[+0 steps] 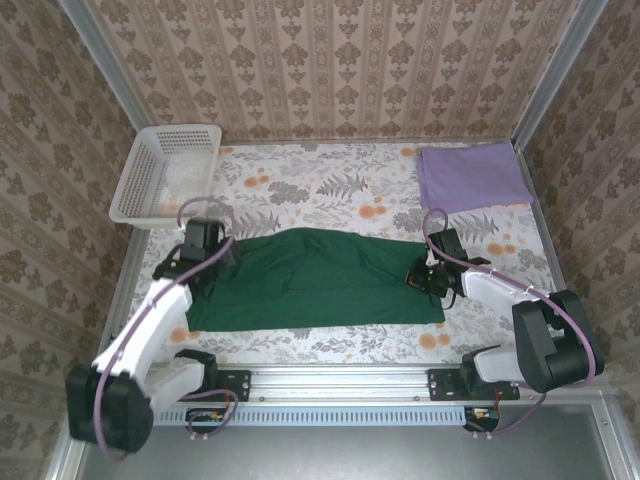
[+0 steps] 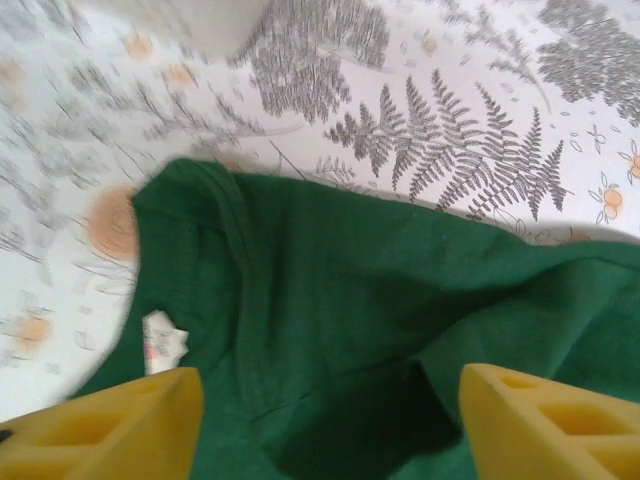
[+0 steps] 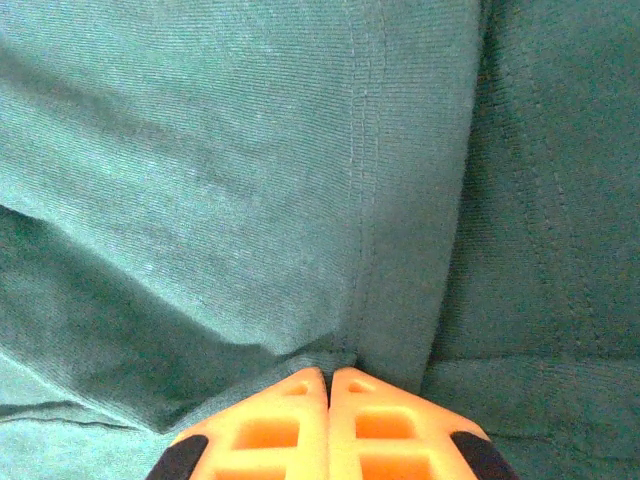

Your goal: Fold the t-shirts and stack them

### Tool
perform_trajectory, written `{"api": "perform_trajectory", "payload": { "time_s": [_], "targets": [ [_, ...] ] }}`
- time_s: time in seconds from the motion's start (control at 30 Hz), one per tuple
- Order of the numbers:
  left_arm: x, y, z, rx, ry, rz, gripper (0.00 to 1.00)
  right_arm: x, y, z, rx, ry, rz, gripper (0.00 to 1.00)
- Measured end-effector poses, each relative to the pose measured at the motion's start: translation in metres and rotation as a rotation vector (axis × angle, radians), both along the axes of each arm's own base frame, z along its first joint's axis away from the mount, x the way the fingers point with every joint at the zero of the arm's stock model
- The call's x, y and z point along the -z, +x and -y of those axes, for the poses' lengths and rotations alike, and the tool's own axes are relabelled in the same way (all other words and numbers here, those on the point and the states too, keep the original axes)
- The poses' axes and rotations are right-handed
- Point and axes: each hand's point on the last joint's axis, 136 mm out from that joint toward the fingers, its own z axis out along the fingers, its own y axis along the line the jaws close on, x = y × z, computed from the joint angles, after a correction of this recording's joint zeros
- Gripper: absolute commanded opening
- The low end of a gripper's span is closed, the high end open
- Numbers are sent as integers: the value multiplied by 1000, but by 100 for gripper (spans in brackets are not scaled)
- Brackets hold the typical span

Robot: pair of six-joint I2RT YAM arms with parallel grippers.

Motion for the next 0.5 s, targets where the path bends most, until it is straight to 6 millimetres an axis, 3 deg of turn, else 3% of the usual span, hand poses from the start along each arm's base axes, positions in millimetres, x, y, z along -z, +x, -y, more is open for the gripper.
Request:
{"api": "perform_trajectory", "payload": {
  "time_s": [0.2, 0.33, 0.5],
  "targets": [
    [43, 11, 29, 41, -241, -181, 76, 0, 0, 0, -1, -1, 0, 0],
    [45, 12, 49, 83, -357, -204, 74, 0, 0, 0, -1, -1, 0, 0],
    [45, 16, 69, 135, -467, -218, 55, 0, 0, 0, -1, -1, 0, 0]
  ]
}}
